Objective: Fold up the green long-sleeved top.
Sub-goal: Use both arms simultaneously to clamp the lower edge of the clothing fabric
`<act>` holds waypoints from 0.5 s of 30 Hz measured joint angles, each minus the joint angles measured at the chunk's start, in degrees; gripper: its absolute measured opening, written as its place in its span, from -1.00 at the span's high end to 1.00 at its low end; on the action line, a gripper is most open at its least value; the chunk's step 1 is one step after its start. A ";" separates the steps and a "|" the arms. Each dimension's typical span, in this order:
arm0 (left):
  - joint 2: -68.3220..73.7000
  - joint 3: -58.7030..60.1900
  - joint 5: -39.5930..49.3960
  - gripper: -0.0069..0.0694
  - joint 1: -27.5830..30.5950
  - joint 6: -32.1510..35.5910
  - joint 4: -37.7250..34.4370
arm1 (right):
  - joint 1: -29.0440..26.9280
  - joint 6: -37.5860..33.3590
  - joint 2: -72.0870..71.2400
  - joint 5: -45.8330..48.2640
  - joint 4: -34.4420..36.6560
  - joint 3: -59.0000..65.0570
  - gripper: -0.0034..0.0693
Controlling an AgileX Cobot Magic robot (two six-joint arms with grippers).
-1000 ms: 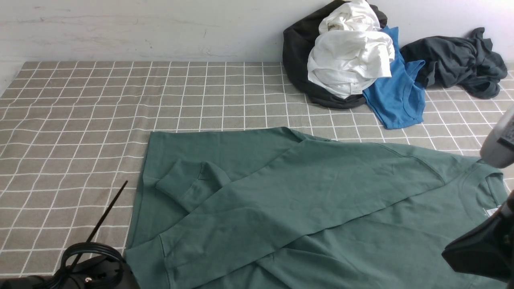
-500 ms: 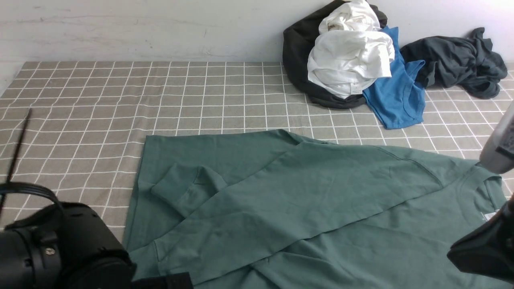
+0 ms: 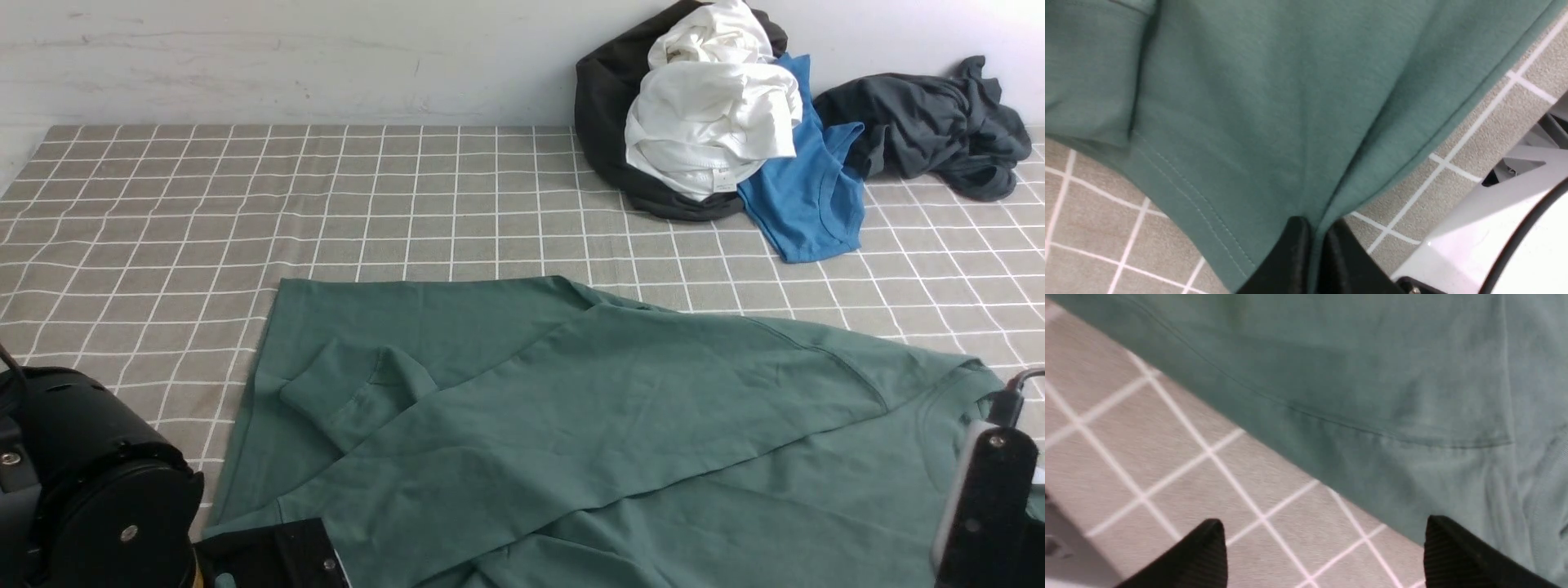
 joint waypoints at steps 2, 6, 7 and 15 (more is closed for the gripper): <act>0.00 0.00 -0.75 0.78 0.05 0.00 0.00 | 0.00 1.80 1.41 -3.00 -3.82 2.73 -0.77; 0.00 0.00 -0.79 0.78 0.05 0.00 0.00 | 0.00 3.80 5.24 -6.63 -7.51 4.63 -0.74; 0.00 0.00 -0.82 0.78 0.05 0.00 0.00 | 0.00 5.17 8.11 -9.49 -9.32 4.83 -0.69; 0.00 0.00 -0.82 0.78 0.05 0.00 0.00 | 0.00 7.67 20.31 -16.86 -11.55 4.83 -0.48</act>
